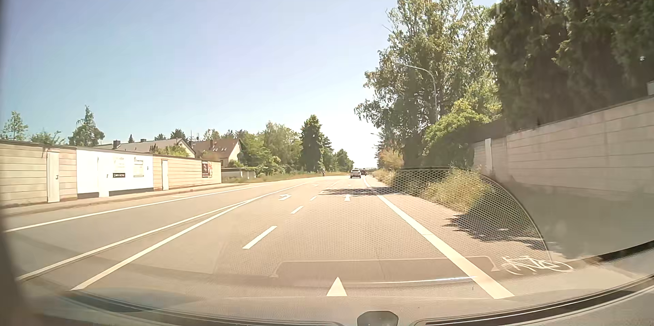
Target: Follow the waypoints while adhering to traffic rules and regulations
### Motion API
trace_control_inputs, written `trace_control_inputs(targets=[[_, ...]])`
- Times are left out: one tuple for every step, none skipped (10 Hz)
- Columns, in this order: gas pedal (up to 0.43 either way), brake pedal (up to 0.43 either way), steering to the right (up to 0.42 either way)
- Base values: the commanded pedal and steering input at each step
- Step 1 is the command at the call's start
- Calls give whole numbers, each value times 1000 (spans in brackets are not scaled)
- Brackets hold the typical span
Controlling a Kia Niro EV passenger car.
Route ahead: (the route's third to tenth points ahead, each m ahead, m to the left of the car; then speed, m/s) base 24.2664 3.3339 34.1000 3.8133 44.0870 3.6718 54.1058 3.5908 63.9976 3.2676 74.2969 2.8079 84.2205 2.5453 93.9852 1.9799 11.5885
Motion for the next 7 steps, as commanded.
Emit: trace_control_inputs(targets=[[47, 30, 0], [47, 30, 0], [47, 30, 0], [47, 30, 0], [47, 30, 0], [47, 30, 0], [47, 30, 0]])
